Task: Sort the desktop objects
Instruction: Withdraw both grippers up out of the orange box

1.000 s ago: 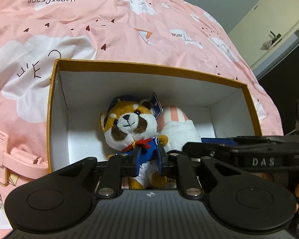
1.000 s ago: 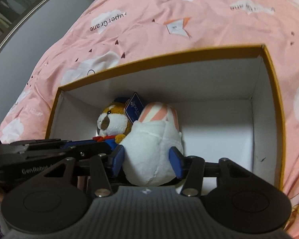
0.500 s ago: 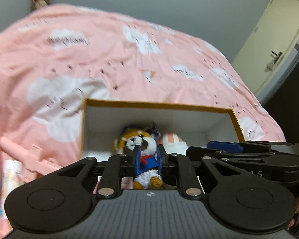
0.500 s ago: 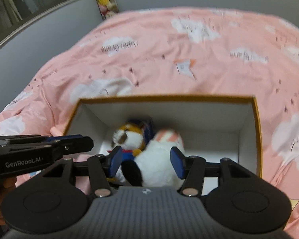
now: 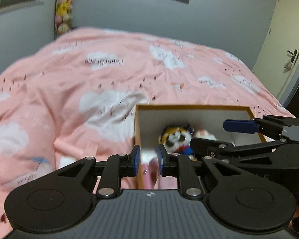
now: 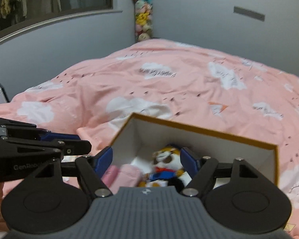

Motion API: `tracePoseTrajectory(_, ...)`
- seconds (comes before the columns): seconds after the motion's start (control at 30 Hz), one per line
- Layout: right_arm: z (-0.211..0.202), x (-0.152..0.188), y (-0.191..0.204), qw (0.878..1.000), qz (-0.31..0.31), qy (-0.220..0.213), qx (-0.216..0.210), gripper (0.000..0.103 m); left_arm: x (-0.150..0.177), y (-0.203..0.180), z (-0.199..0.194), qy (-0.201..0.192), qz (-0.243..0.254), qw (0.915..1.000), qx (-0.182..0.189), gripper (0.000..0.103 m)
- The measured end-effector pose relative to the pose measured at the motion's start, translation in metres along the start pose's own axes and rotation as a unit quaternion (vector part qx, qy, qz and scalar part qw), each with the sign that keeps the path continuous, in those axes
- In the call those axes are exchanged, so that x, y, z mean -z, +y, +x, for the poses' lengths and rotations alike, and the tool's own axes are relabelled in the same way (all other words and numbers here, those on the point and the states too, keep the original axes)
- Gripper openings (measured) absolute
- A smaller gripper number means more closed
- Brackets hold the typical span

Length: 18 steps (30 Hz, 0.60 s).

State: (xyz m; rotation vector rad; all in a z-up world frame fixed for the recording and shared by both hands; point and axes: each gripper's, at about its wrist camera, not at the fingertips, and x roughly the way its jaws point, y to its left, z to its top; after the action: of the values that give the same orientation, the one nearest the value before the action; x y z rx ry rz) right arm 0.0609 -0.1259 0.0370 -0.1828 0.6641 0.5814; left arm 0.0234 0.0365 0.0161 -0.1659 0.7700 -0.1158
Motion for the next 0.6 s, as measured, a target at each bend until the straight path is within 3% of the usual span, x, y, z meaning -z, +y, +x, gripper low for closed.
tracePoseTrajectory(0.2,0.011,-0.01,0.025,0.999,-0.019,0.025,-0.031,0.075,0.0,0.055,-0.018,0.044,-0.037,0.9982,0.016,0.022)
tracePoseTrajectory(0.27,0.016,-0.015,0.035,0.998,-0.041,0.028,-0.033,0.073,-0.005,0.075,-0.024,0.054,-0.042,0.9977,0.002,0.022)
tracePoseTrajectory(0.4,0.03,-0.025,0.057,0.995,-0.087,0.041,-0.041,0.053,-0.015,0.108,-0.029,0.076,-0.047,0.9952,-0.041,0.023)
tracePoseTrajectory(0.6,0.059,-0.023,0.102,0.98,-0.161,0.075,-0.09,0.053,-0.015,0.143,-0.034,0.098,-0.035,0.9899,-0.096,0.023)
